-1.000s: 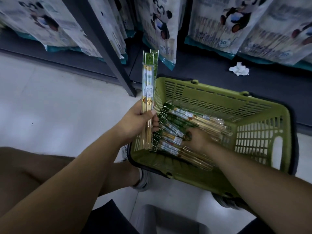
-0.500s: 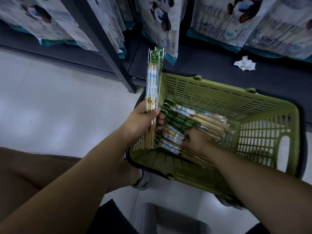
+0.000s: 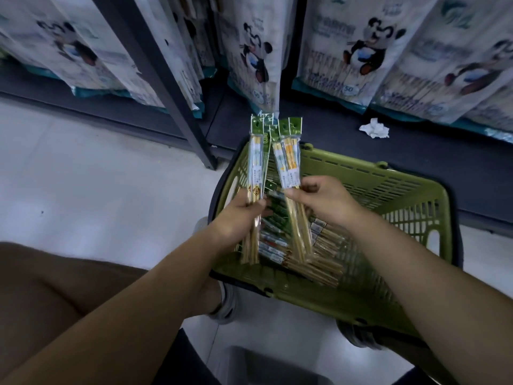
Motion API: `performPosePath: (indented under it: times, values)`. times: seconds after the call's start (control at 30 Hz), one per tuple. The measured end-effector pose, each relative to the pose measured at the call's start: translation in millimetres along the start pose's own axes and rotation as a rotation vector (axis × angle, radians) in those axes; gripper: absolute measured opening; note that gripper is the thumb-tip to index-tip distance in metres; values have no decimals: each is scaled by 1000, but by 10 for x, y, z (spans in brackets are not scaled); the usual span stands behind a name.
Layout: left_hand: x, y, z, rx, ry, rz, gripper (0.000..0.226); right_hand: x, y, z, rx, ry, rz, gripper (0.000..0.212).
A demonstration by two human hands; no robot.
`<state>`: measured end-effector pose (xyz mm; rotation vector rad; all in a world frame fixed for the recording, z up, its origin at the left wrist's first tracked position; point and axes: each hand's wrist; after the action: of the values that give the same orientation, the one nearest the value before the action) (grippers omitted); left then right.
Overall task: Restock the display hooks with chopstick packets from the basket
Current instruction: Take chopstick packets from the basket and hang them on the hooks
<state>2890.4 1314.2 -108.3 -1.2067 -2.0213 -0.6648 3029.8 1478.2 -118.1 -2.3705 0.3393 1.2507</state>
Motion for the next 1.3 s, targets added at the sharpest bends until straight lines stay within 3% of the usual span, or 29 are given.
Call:
performPosePath:
  times: [0.23, 0.4, 0.5, 0.67, 0.8, 1.1, 1.3]
  values:
    - [71, 158, -120, -104, 139, 212, 44, -305, 189, -97, -1, -46, 202, 24]
    - [60, 21, -68, -21, 171, 315, 46, -210, 185, -56, -28, 16, 144, 32]
    - [80, -138, -48, 43, 160, 298, 44, 181, 215, -1, -6, 69, -66, 19]
    - [44, -316, -13, 124, 180, 301, 36, 1060, 507, -99, -221, 246, -527, 43]
    - [11, -302, 9, 119, 157, 317, 36, 1282, 646, -111, -184, 233, -768, 50]
    - [-2, -291, 53, 109, 140, 292, 32, 1405, 569, -77, -162, 198, -815, 19]
    - [14, -267, 22, 109, 149, 288, 29, 1344, 522, -104, -192, 246, -807, 34]
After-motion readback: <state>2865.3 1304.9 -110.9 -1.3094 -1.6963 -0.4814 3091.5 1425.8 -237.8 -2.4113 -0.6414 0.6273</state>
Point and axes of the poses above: each hand's wrist, its own z-axis towards the middle knuckle, its own y-axis out of the palm, x = y × z, and after that the axes turned 4 degrees about -x, right-handed
